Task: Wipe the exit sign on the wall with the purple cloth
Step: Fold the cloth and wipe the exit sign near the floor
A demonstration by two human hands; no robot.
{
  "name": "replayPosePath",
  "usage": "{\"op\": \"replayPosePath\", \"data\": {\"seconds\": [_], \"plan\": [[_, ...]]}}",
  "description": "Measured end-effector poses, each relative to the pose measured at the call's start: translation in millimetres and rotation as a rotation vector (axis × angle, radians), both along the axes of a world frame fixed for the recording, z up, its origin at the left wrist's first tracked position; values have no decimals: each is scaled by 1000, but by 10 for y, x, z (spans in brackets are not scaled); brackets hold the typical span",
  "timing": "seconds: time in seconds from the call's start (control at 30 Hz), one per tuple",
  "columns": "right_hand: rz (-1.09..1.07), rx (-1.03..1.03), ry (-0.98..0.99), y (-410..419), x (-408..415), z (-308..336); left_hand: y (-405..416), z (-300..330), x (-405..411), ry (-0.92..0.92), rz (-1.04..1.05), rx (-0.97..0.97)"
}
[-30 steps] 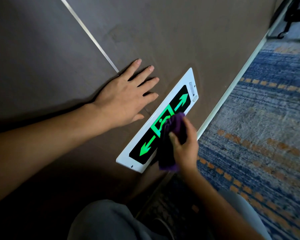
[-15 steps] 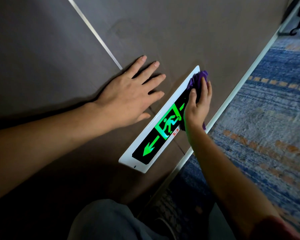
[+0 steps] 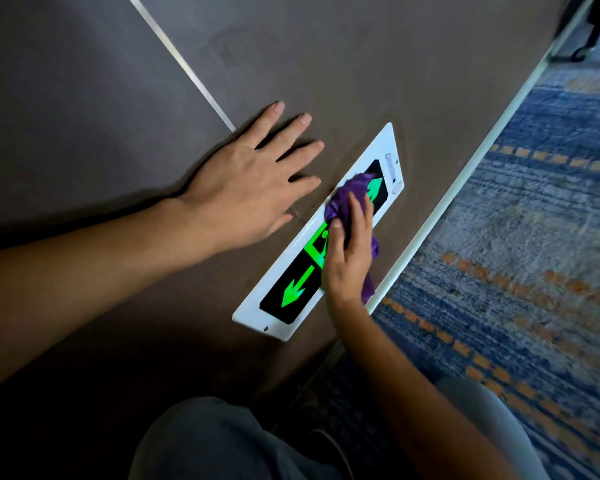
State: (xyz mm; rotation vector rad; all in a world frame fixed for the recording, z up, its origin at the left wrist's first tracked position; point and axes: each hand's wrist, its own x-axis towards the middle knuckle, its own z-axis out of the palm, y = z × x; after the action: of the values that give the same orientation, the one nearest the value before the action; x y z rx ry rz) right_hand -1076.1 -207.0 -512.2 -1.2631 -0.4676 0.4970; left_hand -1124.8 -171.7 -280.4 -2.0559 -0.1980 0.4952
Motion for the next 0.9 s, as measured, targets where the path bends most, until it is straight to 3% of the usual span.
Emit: {"op": "replayPosePath", "data": {"seconds": [0.5,0.9], "plan": [[200,91,-116,-636,-1016,-109,71,55,-35,78,-51,49],[251,-14,-312,-905,-1420,-280,8,71,-9,125,16,68]]}}
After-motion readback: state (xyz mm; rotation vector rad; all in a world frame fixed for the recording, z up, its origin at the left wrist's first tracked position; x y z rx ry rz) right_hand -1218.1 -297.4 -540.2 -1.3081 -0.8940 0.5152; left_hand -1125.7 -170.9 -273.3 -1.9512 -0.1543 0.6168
